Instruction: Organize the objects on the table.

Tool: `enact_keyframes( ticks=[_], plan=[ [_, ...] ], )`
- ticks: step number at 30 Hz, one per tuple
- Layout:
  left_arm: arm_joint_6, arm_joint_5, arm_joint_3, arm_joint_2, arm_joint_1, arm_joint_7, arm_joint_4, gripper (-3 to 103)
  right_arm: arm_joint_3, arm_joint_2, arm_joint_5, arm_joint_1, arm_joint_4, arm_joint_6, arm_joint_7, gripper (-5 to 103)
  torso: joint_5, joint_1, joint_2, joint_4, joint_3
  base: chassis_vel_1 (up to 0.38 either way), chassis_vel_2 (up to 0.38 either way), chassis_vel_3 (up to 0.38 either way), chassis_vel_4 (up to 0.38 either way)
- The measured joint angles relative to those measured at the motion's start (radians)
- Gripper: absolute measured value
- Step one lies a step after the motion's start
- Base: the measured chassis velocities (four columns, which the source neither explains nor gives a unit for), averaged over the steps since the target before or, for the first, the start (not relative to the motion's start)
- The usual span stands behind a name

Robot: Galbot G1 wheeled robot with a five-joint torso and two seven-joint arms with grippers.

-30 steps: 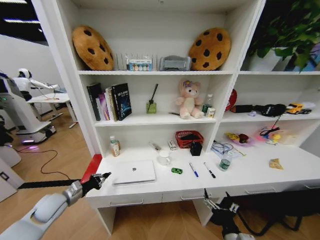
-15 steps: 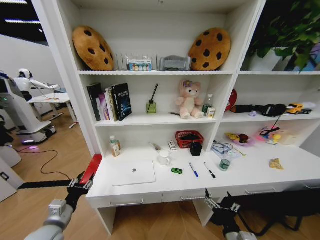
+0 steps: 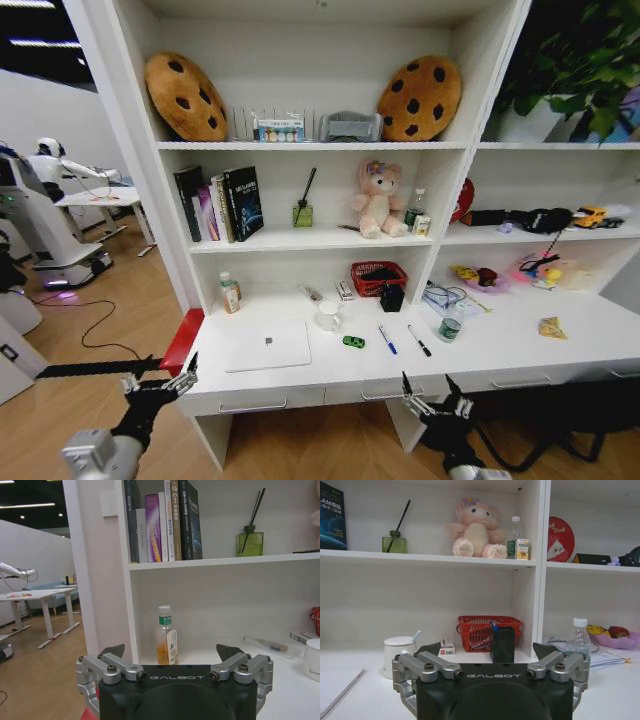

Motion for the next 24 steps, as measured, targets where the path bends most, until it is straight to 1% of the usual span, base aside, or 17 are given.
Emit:
enact_keyframes(
  ticks=[4, 10, 12, 13, 15, 16, 17, 19, 20, 21, 22, 24],
  plan=[
    [0.000, 0.005, 0.002, 0.003, -0.002, 0.004, 0.004, 100, 0.007, -0.001, 0.001, -0.005, 0.003, 0.008, -0.004, 100, 0.0000, 0.000, 0.000, 0.0000, 0.000, 0.000, 0.000, 0.000, 0.000],
    [0.000, 0.006, 0.003, 0.005, -0.004, 0.006, 0.006, 100, 0.047, -0.012, 0.005, -0.010, 0.002, -0.014, -0.014, 100, 0.0000, 0.000, 0.000, -0.0001, 0.000, 0.000, 0.000, 0.000, 0.000],
    [0.000, 0.006, 0.003, 0.006, -0.005, 0.006, 0.007, 100, 0.123, -0.048, 0.060, 0.013, -0.029, -0.027, -0.028, 100, 0.0003, 0.000, 0.000, 0.0000, 0.000, 0.000, 0.000, 0.000, 0.000],
    [0.000, 0.006, 0.003, 0.006, -0.005, 0.006, 0.007, 100, 0.123, -0.048, 0.060, 0.013, -0.029, -0.027, -0.028, 100, 0.0003, 0.000, 0.000, 0.0000, 0.000, 0.000, 0.000, 0.000, 0.000],
    [0.000, 0.006, 0.004, 0.007, -0.005, 0.007, 0.008, 100, 0.208, -0.089, 0.101, 0.046, -0.064, -0.040, -0.065, 100, 0.0000, 0.000, 0.000, 0.0000, 0.000, 0.000, 0.000, 0.000, 0.000],
    [0.000, 0.006, 0.004, 0.007, -0.005, 0.007, 0.008, 100, 0.208, -0.089, 0.101, 0.046, -0.064, -0.040, -0.065, 100, 0.0000, 0.000, 0.000, 0.0000, 0.000, 0.000, 0.000, 0.000, 0.000],
    [0.000, 0.007, 0.004, 0.007, -0.005, 0.007, 0.008, 100, 0.229, -0.107, 0.124, 0.067, -0.079, -0.050, -0.070, 100, 0.0000, 0.000, 0.000, -0.0001, 0.000, 0.000, 0.000, 0.000, 0.000],
    [0.000, 0.007, 0.004, 0.007, -0.006, 0.007, 0.009, 100, 0.236, -0.139, 0.163, 0.102, -0.104, -0.056, -0.069, 100, 0.0002, 0.000, 0.000, 0.0001, 0.000, 0.000, 0.000, 0.000, 0.000],
    [0.000, 0.007, 0.004, 0.007, -0.006, 0.007, 0.009, 100, 0.230, -0.155, 0.178, 0.119, -0.116, -0.059, -0.065, 100, 0.0001, 0.000, 0.000, 0.0002, 0.000, 0.000, 0.000, 0.000, 0.000],
    [0.000, 0.007, 0.004, 0.007, -0.006, 0.007, 0.009, 100, 0.230, -0.155, 0.178, 0.119, -0.116, -0.059, -0.065, 100, 0.0001, 0.000, 0.000, 0.0002, 0.000, 0.000, 0.000, 0.000, 0.000],
    [0.000, 0.007, 0.004, 0.008, -0.006, 0.007, 0.009, 100, 0.211, -0.174, 0.195, 0.141, -0.128, -0.068, -0.059, 100, 0.0002, 0.000, 0.000, 0.0002, 0.000, 0.000, 0.000, 0.000, 0.000],
    [-0.001, 0.007, 0.004, 0.008, -0.006, 0.007, 0.009, 100, 0.197, -0.185, 0.202, 0.155, -0.135, -0.078, -0.057, 100, 0.0001, 0.000, 0.000, 0.0001, 0.000, 0.000, 0.000, 0.000, 0.000]
  ],
)
